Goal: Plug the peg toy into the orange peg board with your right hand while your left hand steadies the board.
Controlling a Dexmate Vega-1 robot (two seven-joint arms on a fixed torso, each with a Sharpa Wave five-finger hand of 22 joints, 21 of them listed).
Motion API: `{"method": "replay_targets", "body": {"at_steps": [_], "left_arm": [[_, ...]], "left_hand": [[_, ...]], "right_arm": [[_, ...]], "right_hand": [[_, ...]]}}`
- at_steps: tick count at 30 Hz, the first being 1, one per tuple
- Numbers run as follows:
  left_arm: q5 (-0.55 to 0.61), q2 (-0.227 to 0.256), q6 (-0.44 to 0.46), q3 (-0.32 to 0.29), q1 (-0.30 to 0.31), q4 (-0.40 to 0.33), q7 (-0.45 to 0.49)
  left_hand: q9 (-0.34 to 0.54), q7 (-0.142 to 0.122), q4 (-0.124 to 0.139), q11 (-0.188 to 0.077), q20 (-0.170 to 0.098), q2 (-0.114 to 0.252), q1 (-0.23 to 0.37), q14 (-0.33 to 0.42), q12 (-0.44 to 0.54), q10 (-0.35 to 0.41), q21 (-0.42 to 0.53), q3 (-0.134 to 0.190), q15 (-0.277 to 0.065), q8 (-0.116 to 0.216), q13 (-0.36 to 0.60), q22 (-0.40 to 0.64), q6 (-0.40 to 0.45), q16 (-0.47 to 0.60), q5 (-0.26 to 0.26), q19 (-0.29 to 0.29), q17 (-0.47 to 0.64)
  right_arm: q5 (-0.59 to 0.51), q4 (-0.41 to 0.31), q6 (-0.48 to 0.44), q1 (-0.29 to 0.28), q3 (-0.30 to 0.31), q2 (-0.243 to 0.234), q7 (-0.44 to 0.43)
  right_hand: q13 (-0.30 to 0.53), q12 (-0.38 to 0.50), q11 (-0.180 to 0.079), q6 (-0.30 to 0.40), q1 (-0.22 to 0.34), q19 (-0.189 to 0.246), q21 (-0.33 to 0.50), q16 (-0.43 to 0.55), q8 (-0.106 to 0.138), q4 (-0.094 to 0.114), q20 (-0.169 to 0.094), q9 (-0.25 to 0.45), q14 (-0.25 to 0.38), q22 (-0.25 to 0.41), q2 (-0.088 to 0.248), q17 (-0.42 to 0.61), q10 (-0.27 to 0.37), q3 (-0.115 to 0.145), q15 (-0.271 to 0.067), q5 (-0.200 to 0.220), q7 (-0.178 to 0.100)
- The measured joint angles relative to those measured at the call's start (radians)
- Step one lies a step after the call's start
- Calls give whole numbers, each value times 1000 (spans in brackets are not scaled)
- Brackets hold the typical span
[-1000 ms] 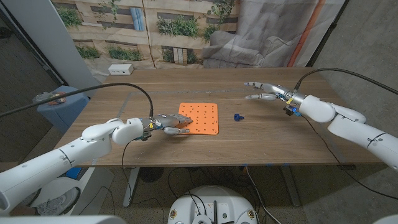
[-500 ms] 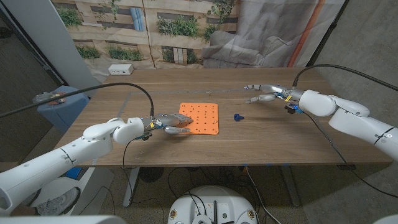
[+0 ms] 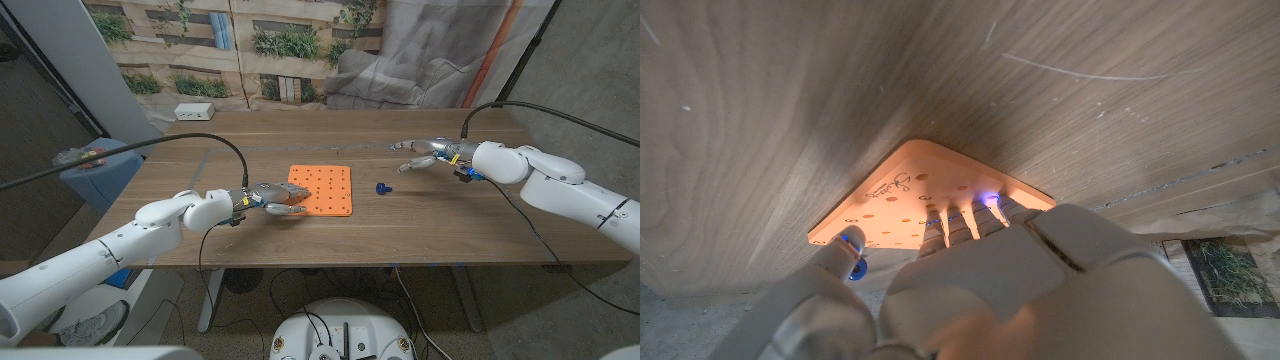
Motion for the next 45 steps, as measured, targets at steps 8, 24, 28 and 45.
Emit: {"method": "replay_targets", "body": {"at_steps": [8, 24, 28, 45], "left_arm": [[0, -3, 0, 2, 4, -6, 0], [11, -7, 34, 8, 5, -9, 9], [13, -7, 35, 8, 5, -9, 11], [19, -8, 52, 13, 14, -19, 13]], "left_hand": [[0, -3, -5, 5, 5, 5, 5, 0, -1, 6, 0, 5, 0, 0, -2, 0, 8, 0, 0, 5, 0], [0, 2, -9, 2, 0, 8, 10, 9, 4, 13, 0, 18, -2, 0, 3, 0, 20, -3, 0, 11, 0], [0, 2, -12, -3, 0, 8, 10, 11, 4, 18, 0, 21, 0, 0, 3, 0, 20, -3, 0, 11, 0], [0, 2, -16, 0, 0, 9, 17, 14, 3, 22, 0, 33, 4, 0, 2, 0, 20, -4, 0, 11, -6]], "right_arm": [[-103, 0, -75, 0, 0, 0, 44], [-363, -166, -206, 85, -158, 61, 191], [-363, -175, -206, 95, -174, 77, 191], [-565, -186, -262, 116, -219, 149, 328]], "right_hand": [[5, 0, 2, 11, 28, 20, 4, 3, 8, 3, 2, 0, 9, 0, -15, 0, 2, 3, 1, 4, 0], [9, 0, 20, 5, 56, 30, 4, 3, 11, 5, 13, 9, 0, 0, -32, 0, -17, 14, 11, 11, 5], [9, 0, 30, 12, 66, 31, 4, 3, 15, 8, 29, 9, -7, 0, -43, 4, -27, 16, 18, 11, 13], [14, 0, 48, 40, 120, 64, 4, 3, 41, 4, 65, 22, -11, 0, -47, 5, -45, 32, 47, 15, 18]]}}
